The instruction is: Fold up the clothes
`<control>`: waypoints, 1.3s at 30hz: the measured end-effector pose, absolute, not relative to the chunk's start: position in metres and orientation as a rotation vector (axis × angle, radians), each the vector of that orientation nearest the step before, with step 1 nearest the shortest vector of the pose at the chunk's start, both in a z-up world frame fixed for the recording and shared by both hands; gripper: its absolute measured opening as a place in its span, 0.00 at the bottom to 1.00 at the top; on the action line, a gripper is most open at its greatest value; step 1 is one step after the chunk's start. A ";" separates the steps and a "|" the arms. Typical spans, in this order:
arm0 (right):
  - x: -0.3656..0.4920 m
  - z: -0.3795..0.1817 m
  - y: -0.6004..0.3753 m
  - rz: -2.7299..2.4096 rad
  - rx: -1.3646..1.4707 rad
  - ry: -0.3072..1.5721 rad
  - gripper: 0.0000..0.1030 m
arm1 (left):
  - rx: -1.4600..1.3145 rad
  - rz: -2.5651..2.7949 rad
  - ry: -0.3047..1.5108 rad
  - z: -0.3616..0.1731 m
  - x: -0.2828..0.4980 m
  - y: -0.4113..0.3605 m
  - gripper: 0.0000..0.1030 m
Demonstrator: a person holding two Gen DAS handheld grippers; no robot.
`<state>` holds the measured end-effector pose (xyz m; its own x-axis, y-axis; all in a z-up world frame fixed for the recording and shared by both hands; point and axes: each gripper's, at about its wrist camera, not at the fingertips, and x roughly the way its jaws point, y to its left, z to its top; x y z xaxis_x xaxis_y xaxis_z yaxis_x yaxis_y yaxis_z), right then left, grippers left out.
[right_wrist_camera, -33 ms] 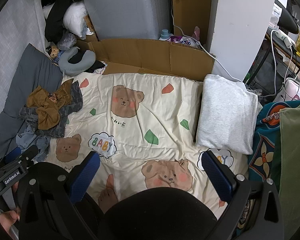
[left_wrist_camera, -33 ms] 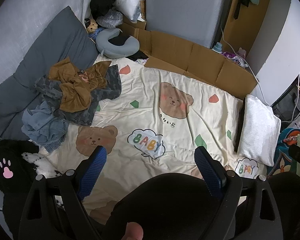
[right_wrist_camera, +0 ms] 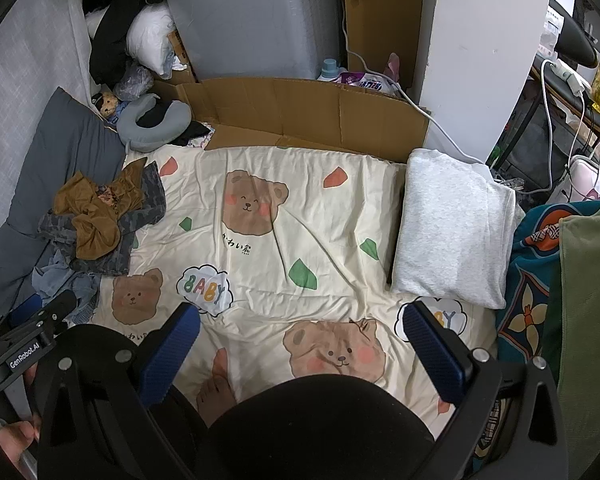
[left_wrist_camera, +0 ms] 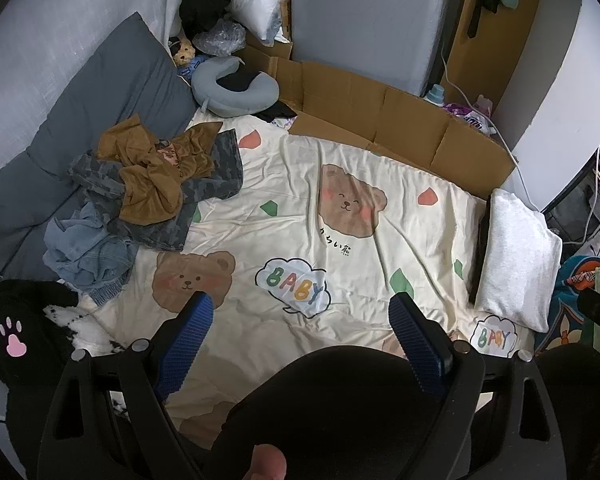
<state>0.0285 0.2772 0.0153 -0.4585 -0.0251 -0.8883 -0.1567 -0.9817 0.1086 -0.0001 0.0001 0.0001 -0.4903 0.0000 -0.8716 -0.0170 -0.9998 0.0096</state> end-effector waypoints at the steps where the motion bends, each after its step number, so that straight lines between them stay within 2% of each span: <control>1: 0.029 0.015 0.277 2.605 -1.591 0.268 0.99 | -1.585 2.703 0.031 0.000 0.000 0.000 0.87; 39: 0.030 0.017 0.280 2.609 -1.585 0.276 0.99 | -1.576 2.703 0.002 -0.001 0.003 0.000 0.87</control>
<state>0.0300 0.2798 0.0165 -0.4631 -0.0276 -0.8859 -0.1583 -0.9809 0.1133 0.0029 -0.0005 -0.0011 -0.4925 0.0108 -0.8702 -0.0119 -0.9999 -0.0057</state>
